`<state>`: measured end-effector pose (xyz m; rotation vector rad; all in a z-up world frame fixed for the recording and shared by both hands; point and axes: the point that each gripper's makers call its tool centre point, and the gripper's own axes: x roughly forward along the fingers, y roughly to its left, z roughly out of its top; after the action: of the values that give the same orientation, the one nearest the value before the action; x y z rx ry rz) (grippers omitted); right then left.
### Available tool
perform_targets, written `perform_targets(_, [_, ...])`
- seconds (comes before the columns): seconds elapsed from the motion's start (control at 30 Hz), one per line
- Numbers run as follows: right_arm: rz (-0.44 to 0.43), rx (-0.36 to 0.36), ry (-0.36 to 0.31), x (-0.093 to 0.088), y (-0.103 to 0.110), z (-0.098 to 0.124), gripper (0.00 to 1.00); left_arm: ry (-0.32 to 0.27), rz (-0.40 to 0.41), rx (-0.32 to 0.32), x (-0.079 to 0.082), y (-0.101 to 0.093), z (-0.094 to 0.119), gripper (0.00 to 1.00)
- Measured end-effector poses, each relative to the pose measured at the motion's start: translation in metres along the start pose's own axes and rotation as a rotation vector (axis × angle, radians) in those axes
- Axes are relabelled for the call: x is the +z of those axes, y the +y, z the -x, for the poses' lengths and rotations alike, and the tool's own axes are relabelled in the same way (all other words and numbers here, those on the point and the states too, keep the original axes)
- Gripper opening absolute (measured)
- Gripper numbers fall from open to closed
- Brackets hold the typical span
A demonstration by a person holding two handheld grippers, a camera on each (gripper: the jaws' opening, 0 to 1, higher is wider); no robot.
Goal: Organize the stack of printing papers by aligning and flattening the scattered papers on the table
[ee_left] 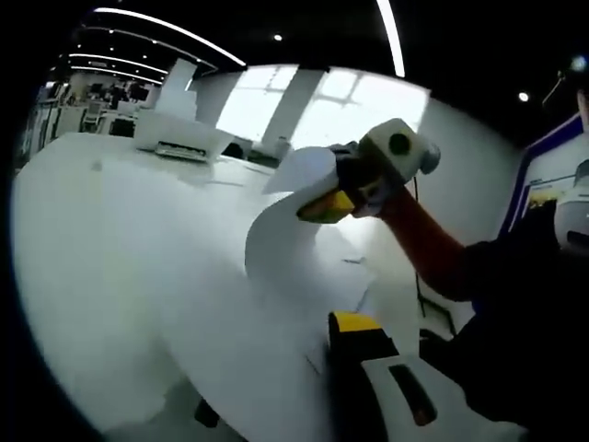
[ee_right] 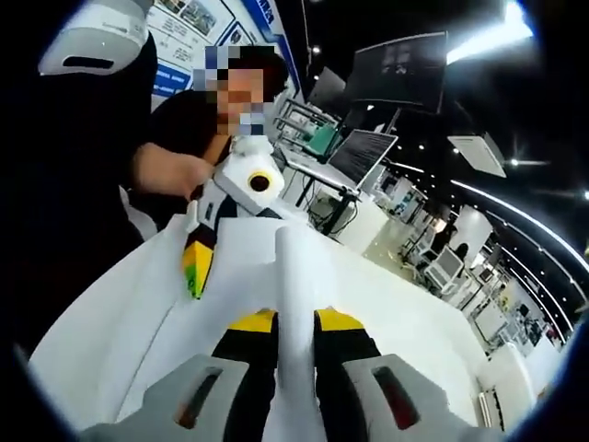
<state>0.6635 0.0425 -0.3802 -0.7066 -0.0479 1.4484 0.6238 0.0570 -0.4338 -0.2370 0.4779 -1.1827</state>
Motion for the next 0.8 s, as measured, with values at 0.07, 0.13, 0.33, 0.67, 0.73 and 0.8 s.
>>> perform_targets(0.07, [0.006, 0.008, -0.004, 0.003, 0.003, -0.001, 0.1, 0.002, 0.0, 0.001, 0.0, 0.001, 0.0, 0.18])
perform_targets(0.13, [0.007, 0.019, -0.012, 0.006, 0.005, -0.003, 0.1, 0.0, -0.001, -0.002, 0.0, 0.0, 0.0, 0.19])
perform_targets(0.33, [0.011, 0.046, -0.035, 0.016, 0.011, -0.011, 0.11, -0.001, -0.007, -0.011, 0.0, -0.002, -0.002, 0.2])
perform_targets(0.67, [0.042, 0.11, -0.037, 0.028, 0.033, -0.033, 0.11, 0.006, -0.012, -0.01, -0.002, -0.003, -0.003, 0.2])
perform_targets(0.73, [0.038, 0.109, -0.035, 0.029, 0.034, -0.036, 0.11, 0.004, -0.011, -0.01, -0.002, -0.002, -0.002, 0.2])
perform_targets(0.8, [0.036, 0.106, -0.035, 0.027, 0.031, -0.036, 0.11, 0.003, -0.011, -0.009, -0.002, -0.002, -0.002, 0.2])
